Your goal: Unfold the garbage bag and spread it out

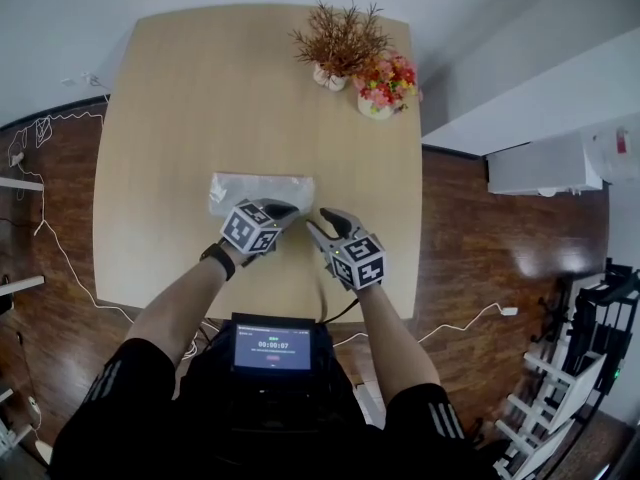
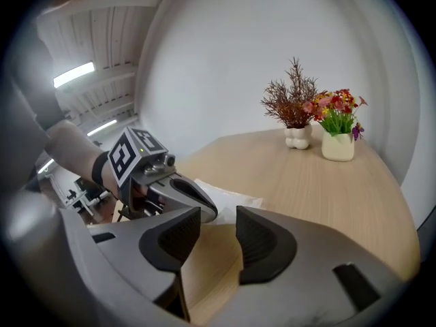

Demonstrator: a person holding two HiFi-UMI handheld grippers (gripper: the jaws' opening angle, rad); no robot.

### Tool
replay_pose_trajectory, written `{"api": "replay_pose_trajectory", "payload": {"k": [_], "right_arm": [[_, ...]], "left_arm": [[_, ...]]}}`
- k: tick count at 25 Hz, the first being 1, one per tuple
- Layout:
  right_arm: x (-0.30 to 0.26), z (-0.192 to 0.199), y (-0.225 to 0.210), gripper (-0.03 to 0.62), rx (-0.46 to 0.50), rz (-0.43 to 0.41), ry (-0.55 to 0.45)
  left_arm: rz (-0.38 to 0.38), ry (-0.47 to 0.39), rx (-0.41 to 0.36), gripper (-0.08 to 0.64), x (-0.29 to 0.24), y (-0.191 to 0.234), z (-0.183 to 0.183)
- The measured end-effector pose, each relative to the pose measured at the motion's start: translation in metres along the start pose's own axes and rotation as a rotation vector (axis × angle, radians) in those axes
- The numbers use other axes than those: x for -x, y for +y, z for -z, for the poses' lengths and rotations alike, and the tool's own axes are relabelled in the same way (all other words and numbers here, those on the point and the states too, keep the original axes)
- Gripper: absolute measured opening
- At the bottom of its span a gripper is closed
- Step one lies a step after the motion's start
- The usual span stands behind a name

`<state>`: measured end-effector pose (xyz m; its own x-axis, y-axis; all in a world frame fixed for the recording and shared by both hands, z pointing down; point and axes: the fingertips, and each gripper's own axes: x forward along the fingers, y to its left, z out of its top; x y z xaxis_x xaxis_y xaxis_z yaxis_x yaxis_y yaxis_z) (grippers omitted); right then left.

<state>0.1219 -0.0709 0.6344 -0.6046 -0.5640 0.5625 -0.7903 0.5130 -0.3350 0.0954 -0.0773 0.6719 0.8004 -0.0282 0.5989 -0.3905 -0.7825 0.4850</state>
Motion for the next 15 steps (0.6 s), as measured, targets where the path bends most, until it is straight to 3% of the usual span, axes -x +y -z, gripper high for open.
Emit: {"api": "replay_pose_trajectory", "payload": {"k": [7,15], "right_arm": [[-0.027,0.012,0.008,0.184,0.203,0.015,0.150],[-0.041,0.021,0.004,0.048,0.323,0.063,0.226]], "left_arm": [[0.018,-0.011,-0.009,0.001,0.002,-0.005,0.000],[0.019,-0.017,-0.003,0.001,0.003,-0.007,-0.001]]}}
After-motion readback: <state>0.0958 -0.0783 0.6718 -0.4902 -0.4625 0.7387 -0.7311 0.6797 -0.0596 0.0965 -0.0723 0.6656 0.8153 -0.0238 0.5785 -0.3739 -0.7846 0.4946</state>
